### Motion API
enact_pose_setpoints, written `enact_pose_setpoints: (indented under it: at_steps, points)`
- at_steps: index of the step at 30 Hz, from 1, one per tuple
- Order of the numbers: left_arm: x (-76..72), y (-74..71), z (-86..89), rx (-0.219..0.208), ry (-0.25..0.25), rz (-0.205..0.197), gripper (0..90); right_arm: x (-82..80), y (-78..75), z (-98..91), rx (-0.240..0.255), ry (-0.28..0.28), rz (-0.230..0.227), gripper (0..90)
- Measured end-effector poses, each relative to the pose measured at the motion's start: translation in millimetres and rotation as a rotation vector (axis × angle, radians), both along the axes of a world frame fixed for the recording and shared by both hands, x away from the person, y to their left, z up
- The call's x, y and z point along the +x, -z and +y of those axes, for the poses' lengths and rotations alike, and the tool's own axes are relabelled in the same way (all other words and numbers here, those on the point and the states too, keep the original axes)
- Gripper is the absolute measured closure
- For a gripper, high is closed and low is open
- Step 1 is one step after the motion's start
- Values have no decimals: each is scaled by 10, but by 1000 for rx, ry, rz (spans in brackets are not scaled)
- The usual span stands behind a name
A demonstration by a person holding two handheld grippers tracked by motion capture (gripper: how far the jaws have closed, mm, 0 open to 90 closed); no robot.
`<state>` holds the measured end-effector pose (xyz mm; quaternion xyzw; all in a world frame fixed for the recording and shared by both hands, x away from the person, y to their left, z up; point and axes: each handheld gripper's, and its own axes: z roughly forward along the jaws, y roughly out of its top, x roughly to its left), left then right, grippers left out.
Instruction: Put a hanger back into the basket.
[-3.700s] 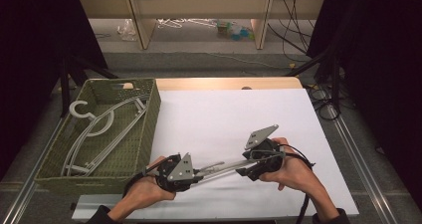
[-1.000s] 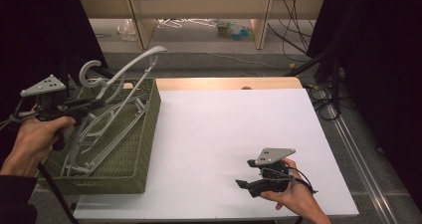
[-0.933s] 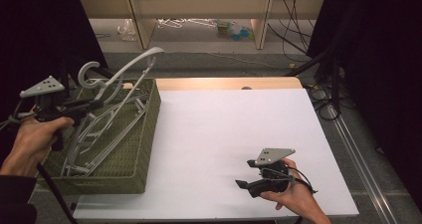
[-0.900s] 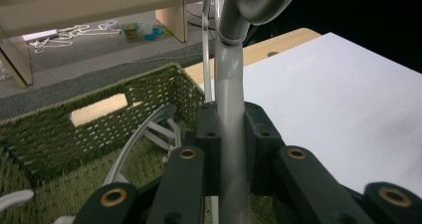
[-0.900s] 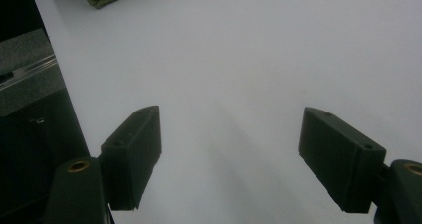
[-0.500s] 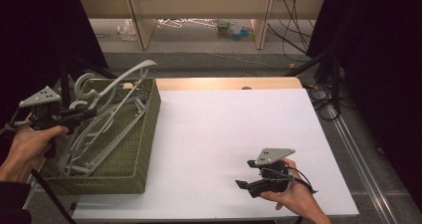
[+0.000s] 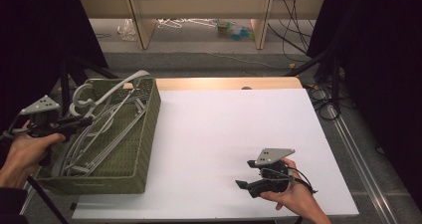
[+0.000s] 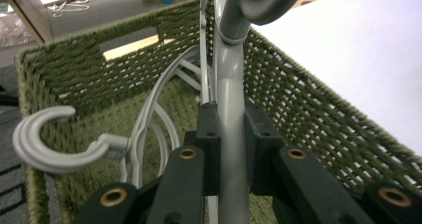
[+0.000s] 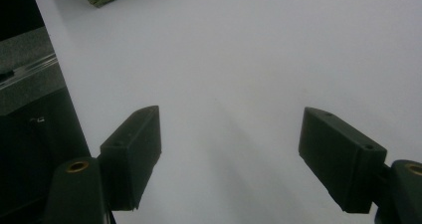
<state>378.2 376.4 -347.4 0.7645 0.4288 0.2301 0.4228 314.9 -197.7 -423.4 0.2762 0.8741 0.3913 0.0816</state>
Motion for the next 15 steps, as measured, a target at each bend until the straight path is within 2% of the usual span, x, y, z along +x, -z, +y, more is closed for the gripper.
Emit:
enact_pose_setpoints:
  at_steps: [2,3,5,6,8,9,11,13,14,15]
  points:
    - [5,30,8,0,-2,13,791,-1,-5,0,3,0,3,256]
    - [26,51,11,-2,14,3,791,0,-6,0,2,0,3,256]
    - [27,68,13,17,3,31,791,-5,-7,-2,1,5,10,256]
    - [43,74,22,22,17,21,791,-5,-7,-4,2,5,10,256]
    - [59,114,20,-3,6,28,791,-4,-7,-7,1,8,7,256]
    - [83,123,35,15,30,19,791,-1,-5,-8,0,7,3,256]
    - [79,171,22,20,17,49,791,-5,-8,-6,3,6,7,256]
    - [123,201,28,45,54,39,791,-1,-5,-5,1,2,11,256]
    - [129,221,12,44,45,48,790,3,0,-4,-3,3,6,256]
    - [145,226,16,61,60,47,790,3,2,-5,-4,3,6,256]
